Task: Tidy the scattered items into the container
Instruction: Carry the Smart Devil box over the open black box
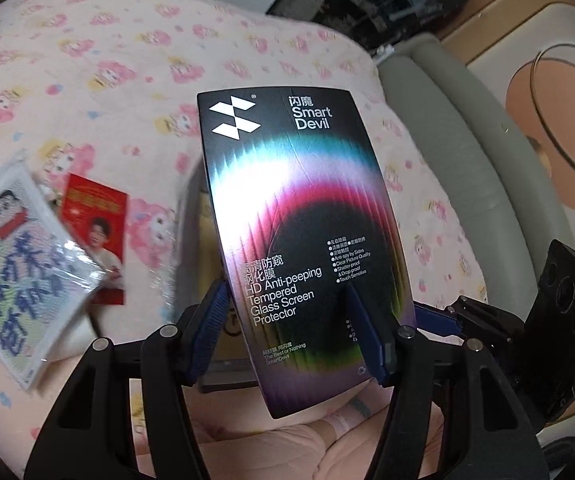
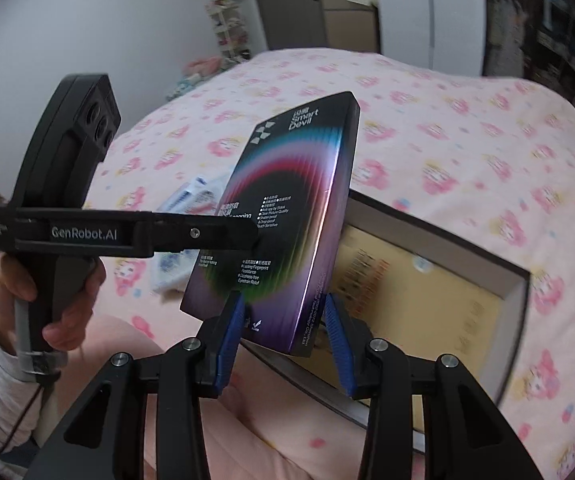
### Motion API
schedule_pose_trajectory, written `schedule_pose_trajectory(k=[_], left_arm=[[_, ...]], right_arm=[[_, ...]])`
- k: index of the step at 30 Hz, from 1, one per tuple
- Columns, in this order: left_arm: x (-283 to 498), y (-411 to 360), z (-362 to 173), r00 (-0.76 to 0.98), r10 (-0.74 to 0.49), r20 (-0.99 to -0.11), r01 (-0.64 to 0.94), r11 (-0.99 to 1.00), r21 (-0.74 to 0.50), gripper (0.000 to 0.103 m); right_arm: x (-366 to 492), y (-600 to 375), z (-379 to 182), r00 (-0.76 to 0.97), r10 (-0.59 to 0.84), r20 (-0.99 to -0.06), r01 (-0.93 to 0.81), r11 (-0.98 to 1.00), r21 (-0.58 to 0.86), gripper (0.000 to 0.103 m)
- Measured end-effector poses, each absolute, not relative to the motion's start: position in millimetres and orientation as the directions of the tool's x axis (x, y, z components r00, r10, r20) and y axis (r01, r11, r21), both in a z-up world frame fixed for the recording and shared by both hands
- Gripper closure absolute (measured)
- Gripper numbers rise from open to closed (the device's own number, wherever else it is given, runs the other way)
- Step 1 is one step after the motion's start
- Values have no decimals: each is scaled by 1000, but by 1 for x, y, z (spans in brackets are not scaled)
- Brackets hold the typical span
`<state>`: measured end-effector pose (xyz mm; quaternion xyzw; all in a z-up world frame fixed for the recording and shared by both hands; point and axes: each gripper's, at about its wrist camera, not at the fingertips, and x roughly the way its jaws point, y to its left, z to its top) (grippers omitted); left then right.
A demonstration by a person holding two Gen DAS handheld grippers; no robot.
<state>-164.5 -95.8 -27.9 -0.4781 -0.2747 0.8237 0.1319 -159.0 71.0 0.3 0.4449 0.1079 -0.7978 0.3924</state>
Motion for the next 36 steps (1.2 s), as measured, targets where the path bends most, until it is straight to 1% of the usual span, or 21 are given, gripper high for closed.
schedule_pose_trajectory(k=[4, 10, 14, 16, 21, 31, 36], left_arm=[[-190, -64, -57, -416, 489, -767, 68, -824, -562, 41], [-213, -27, -98, -313, 420, -852, 84, -881, -466, 42], [-215, -21, -121, -284, 401, -871, 101, -891, -443, 43], [-214, -20, -131, -270, 390, -880, 102, -898, -429, 45], [-211, -9, -138, -264, 345, -901, 67, -925, -373, 47], [-197, -3, -136, -274, 329, -904, 45, -934, -354, 49], [-194, -10, -131, -296, 321, -900, 52, -935, -350, 55]], right_arm=[[-179, 100, -28, -285, -500, -818, 663, -719, 209, 66], [-205, 121, -85, -201, -476, -856, 579, -763, 288, 66], [-217, 122, -116, -152, -461, -874, 550, -774, 312, 66], [-222, 121, -126, -134, -464, -876, 541, -775, 328, 66], [-225, 124, -145, -122, -448, -886, 521, -789, 327, 66], [-230, 118, -157, -140, -376, -916, 535, -807, 250, 66], [-238, 124, -150, -187, -354, -916, 507, -834, 219, 66]])
